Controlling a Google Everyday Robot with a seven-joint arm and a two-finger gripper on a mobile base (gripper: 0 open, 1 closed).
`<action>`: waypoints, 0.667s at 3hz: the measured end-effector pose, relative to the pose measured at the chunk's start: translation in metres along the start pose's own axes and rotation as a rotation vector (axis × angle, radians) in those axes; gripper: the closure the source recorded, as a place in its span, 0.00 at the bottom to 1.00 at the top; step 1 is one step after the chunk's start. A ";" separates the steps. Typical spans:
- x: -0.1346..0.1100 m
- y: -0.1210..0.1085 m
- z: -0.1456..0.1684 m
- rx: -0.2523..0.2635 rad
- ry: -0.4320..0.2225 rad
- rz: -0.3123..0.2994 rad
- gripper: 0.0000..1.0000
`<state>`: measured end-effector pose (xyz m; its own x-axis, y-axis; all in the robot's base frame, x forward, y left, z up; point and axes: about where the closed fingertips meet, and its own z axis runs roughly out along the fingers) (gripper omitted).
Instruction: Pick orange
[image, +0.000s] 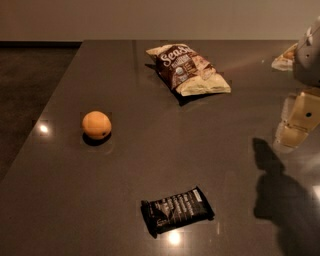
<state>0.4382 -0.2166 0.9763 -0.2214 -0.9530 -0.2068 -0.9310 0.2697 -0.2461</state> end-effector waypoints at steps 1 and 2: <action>0.000 0.000 0.000 0.000 0.000 0.000 0.00; -0.018 -0.004 0.003 -0.018 -0.055 -0.009 0.00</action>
Offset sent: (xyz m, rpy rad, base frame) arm 0.0298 0.0596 0.0052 0.2013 0.0284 0.0980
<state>0.4464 -0.2005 0.9784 -0.1976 -0.9461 -0.2564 -0.9380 0.2585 -0.2310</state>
